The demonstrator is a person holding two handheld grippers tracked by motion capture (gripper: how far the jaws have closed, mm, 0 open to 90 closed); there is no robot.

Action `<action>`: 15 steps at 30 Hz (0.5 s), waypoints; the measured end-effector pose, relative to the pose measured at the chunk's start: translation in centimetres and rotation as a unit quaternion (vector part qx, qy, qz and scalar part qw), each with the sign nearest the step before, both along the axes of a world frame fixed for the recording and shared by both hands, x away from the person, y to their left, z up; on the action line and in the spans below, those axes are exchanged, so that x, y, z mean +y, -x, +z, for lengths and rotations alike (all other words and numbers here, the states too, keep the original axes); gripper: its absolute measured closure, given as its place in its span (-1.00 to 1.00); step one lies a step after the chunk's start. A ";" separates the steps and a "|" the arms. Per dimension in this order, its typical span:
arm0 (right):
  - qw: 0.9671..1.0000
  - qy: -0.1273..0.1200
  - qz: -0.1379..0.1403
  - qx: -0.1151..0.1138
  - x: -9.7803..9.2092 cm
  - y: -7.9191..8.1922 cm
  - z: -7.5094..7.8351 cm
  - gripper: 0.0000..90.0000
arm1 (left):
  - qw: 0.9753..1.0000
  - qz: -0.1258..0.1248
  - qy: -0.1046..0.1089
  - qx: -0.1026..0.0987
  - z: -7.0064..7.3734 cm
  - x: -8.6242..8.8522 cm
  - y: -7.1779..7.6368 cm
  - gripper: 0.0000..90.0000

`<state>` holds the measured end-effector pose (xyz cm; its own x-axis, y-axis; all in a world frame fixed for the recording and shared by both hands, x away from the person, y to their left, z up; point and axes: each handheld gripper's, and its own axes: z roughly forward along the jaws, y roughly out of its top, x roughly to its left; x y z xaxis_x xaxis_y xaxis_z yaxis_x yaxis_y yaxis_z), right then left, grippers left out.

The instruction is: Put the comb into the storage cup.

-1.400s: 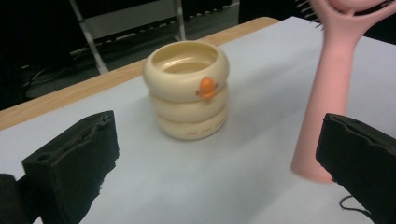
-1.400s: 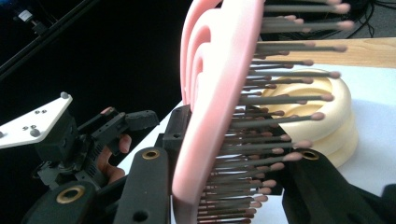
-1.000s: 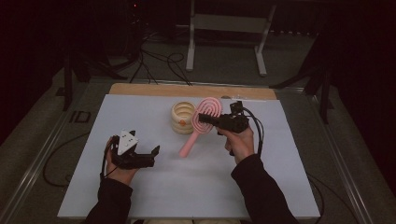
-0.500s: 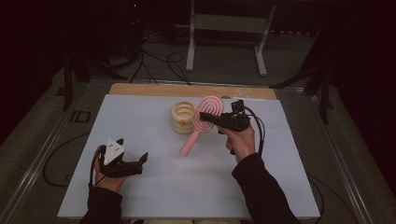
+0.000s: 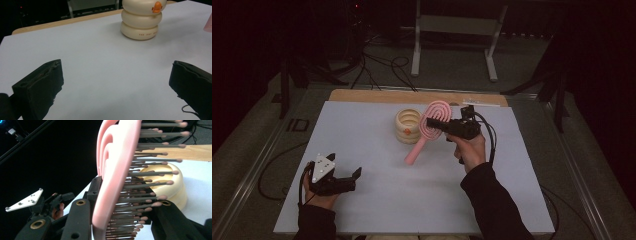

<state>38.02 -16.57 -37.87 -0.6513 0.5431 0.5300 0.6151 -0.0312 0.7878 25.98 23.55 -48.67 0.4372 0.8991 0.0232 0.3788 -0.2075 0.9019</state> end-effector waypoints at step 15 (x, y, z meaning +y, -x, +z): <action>1.000 -0.009 -0.012 0.005 -0.4 -0.5 0.2 0.42 | 0.999 0.026 0.018 -0.014 -0.1 1.2 0.5 -0.99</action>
<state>38.53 -17.01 -37.67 -0.6334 0.5483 0.5461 0.6213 -0.0604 0.7813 25.49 24.71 -48.79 0.3903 0.9207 0.0021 0.3632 -0.1561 0.9185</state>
